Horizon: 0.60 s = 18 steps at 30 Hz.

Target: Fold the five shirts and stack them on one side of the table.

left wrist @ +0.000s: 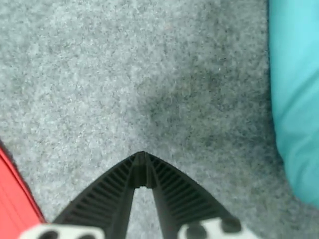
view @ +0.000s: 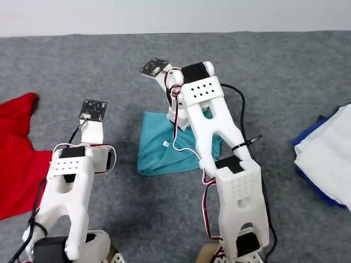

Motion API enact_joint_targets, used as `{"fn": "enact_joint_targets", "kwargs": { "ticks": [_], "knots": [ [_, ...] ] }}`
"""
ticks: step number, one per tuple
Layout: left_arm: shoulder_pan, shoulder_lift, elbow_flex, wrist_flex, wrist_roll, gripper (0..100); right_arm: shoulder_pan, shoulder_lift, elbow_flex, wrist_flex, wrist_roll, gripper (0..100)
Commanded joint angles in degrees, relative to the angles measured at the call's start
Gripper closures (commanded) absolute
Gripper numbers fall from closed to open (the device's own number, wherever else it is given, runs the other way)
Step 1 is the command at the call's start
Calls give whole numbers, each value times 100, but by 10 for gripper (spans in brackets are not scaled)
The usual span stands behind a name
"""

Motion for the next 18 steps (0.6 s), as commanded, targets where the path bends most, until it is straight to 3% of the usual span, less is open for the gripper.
{"fn": "enact_joint_targets", "kwargs": {
  "ticks": [1,6,10,18],
  "knots": [
    [18,-211,-31,-105,0,998,-92,22,-35,-66,-44,854],
    [18,-211,-31,-105,0,998,-127,180,-35,171,-18,870],
    [18,-211,-31,-105,0,998,-92,136,-35,277,79,994],
    [18,-211,-31,-105,0,998,268,-532,0,330,633,987]
  ]
}}
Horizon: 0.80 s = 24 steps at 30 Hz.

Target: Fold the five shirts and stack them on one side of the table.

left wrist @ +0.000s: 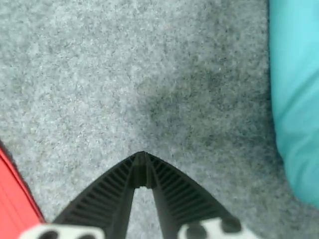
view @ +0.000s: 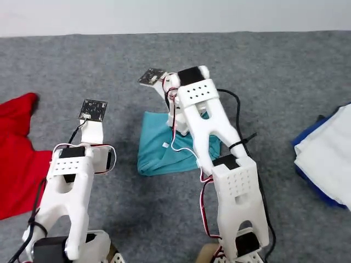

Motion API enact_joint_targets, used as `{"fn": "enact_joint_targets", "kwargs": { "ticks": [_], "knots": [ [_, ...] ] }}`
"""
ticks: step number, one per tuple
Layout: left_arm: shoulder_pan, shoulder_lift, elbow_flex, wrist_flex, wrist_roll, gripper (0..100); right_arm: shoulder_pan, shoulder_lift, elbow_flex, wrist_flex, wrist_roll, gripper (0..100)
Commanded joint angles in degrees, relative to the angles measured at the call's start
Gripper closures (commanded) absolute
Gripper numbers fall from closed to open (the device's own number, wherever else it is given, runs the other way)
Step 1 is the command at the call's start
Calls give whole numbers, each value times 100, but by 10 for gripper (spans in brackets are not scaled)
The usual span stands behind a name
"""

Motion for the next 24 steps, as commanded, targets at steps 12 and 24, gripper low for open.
{"fn": "enact_joint_targets", "kwargs": {
  "ticks": [12,24],
  "knots": [
    [26,-211,-31,-105,0,998,514,-2580,2945,233,897,987],
    [26,-211,-31,-105,0,998,1191,-3090,4782,-470,1275,987]
  ]
}}
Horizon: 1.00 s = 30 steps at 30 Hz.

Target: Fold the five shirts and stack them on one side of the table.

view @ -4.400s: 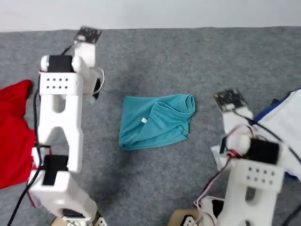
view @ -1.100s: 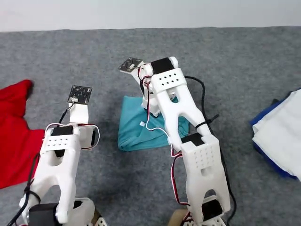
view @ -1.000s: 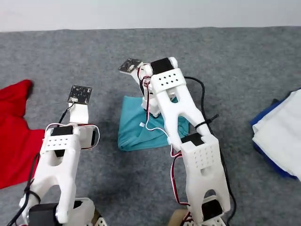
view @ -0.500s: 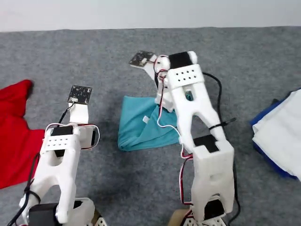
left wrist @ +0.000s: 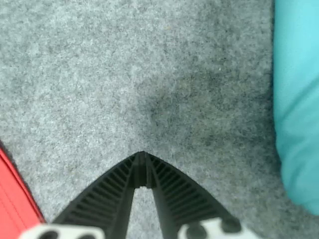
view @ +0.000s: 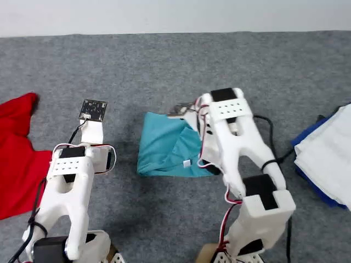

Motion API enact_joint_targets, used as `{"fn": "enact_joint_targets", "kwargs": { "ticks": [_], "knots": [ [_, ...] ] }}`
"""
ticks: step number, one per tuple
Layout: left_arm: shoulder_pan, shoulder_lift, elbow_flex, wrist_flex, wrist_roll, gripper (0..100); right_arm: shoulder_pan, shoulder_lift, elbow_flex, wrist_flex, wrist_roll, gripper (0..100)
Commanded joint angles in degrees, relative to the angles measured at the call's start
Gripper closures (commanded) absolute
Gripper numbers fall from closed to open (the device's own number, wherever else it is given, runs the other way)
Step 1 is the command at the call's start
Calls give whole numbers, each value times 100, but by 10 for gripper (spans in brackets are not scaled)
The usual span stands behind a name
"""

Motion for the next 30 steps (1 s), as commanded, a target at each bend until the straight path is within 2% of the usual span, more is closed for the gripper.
{"fn": "enact_joint_targets", "kwargs": {
  "ticks": [1,7,13,18,20,30],
  "knots": [
    [26,-211,-31,-105,0,998,418,-356,18,-303,299,987],
    [26,-211,-31,-105,0,998,699,-356,26,-673,343,972],
    [26,-211,-31,-105,0,998,655,-435,-105,-602,308,796],
    [26,-211,-31,-105,0,998,347,-549,-1011,-66,264,793],
    [53,-211,-31,-105,0,998,154,-505,-1371,-66,0,793],
    [132,-211,-22,-105,0,998,-585,954,-2382,-927,-193,793]
  ]
}}
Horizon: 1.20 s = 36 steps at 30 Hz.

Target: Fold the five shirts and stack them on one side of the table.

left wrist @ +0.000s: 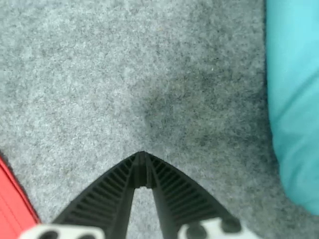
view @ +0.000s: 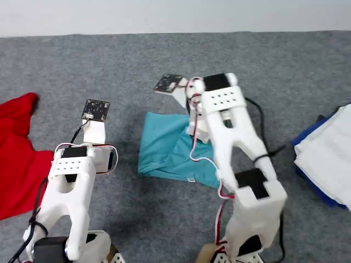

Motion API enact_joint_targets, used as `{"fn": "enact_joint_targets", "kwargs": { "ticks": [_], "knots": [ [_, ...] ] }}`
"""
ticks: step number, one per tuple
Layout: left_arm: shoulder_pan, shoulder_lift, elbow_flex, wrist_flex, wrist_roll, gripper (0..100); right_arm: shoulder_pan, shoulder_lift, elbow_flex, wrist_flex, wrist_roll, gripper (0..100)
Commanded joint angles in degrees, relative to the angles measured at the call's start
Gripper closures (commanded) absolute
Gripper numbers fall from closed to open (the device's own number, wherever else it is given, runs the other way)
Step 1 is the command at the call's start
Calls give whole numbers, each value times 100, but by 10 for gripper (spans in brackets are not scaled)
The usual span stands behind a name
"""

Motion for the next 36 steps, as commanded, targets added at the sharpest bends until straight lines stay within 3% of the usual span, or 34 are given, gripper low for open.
{"fn": "enact_joint_targets", "kwargs": {
  "ticks": [1,14,20,27,36],
  "knots": [
    [35,-211,-22,-105,0,998,-136,400,-668,-207,-62,793],
    [44,-211,-22,-105,0,998,-198,2018,-2444,-75,-325,796],
    [44,-211,-22,-176,0,998,-180,2026,-2462,426,-26,966],
    [44,-211,-22,-176,0,998,-92,2035,-3095,1165,237,973],
    [44,-211,-22,-176,0,998,84,1771,-3341,1209,202,926]
  ]
}}
